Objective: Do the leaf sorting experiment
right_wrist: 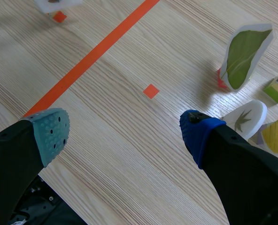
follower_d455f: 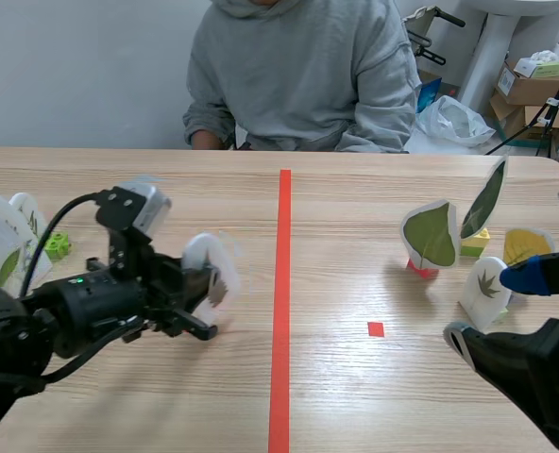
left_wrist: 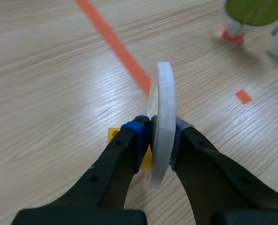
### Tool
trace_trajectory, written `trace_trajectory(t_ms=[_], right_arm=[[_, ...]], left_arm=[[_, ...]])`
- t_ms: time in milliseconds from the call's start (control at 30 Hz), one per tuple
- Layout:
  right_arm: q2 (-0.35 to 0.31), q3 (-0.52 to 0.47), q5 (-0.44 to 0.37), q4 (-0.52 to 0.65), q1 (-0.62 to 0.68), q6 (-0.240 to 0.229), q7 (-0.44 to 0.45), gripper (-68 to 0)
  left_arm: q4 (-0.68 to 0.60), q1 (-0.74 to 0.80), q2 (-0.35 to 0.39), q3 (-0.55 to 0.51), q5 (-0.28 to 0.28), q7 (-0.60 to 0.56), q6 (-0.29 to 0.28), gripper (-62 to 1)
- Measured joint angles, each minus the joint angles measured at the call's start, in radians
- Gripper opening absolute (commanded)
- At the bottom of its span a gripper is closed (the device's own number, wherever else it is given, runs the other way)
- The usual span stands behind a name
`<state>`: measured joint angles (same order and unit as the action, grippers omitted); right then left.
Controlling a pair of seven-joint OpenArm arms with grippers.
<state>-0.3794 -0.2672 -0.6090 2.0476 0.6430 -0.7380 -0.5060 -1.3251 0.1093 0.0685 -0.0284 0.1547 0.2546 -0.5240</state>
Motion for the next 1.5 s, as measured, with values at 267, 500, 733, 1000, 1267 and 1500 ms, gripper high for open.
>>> trace_trajectory(t_ms=[267, 500, 733, 1000, 1267, 1500], right_arm=[[0.000, 0.000, 0.000, 0.000, 0.000, 0.000, 0.000, -19.4], [0.000, 0.000, 0.000, 0.000, -0.003, 0.000, 0.006, -19.4], [0.000, 0.000, 0.000, 0.000, -0.022, 0.000, 0.006, -19.4], [0.000, 0.000, 0.000, 0.000, -0.022, 0.000, -0.002, -19.4], [0.000, 0.000, 0.000, 0.000, -0.022, 0.000, -0.023, -19.4], [0.000, 0.000, 0.000, 0.000, -0.022, 0.000, -0.029, -19.4]], left_arm=[[0.008, 0.013, 0.082, -0.244, 0.037, -0.069, 0.054, -53.9], [0.097, -0.006, 0.176, -0.286, 0.037, -0.111, 0.098, -53.9], [0.294, -0.095, 0.206, -0.281, 0.029, -0.135, 0.134, -53.9], [0.392, -0.183, 0.206, -0.277, -0.008, -0.169, 0.203, -53.9], [0.502, -0.224, 0.224, -0.275, -0.034, -0.247, 0.276, -53.9], [0.605, -0.274, 0.280, -0.273, -0.044, -0.291, 0.300, -53.9]])
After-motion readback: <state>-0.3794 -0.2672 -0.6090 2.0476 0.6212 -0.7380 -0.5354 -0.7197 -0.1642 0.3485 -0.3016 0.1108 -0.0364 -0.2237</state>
